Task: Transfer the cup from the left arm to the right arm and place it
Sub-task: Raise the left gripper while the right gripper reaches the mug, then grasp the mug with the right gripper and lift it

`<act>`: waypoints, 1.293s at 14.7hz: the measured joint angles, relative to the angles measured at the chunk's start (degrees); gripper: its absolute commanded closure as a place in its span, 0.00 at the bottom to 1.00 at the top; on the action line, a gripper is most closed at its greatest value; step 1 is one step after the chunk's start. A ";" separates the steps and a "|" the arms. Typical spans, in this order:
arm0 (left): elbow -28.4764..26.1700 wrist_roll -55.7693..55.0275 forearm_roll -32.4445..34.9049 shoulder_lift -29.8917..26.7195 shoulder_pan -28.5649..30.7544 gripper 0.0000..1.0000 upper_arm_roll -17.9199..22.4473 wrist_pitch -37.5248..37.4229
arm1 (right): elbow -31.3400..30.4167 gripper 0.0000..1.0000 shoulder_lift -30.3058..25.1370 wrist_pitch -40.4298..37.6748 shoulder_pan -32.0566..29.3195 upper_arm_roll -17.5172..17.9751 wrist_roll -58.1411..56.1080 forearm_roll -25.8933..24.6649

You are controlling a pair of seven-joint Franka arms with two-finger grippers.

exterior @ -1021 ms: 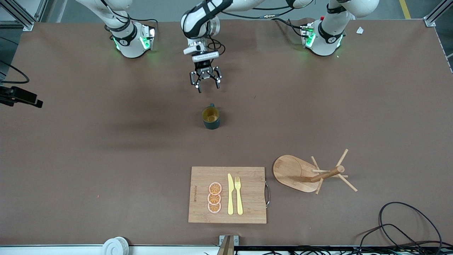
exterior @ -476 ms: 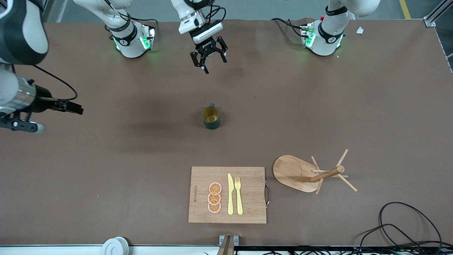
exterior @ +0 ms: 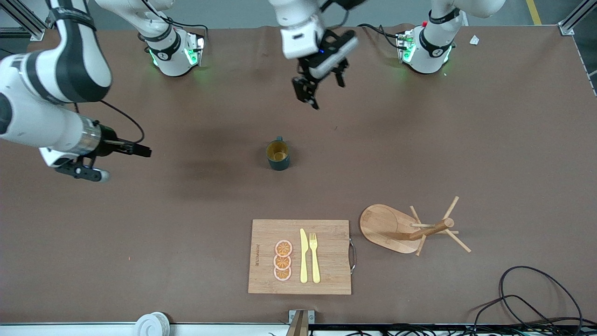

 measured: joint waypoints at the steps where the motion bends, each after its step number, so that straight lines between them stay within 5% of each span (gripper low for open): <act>1: 0.61 4.09 -1.79 -0.57 3.47 0.00 0.02 0.25 | -1.71 0.00 0.02 2.93 1.81 0.07 2.95 0.78; 7: 4.87 33.87 -8.20 -0.92 21.99 0.00 0.09 0.75 | -5.10 0.00 4.77 21.16 18.99 0.50 30.68 7.24; 14: 6.71 64.55 -18.39 -1.54 41.52 0.00 0.07 0.73 | 9.80 0.06 23.68 26.55 32.23 0.09 51.93 7.11; 15: 6.86 68.83 -19.70 -1.94 44.13 0.00 0.06 0.70 | 10.37 0.14 25.21 27.50 32.86 0.00 52.42 7.09; 19: 7.01 81.21 -21.28 -4.27 48.94 0.00 0.06 -2.53 | 10.91 0.74 28.61 29.03 34.33 -0.24 52.89 5.36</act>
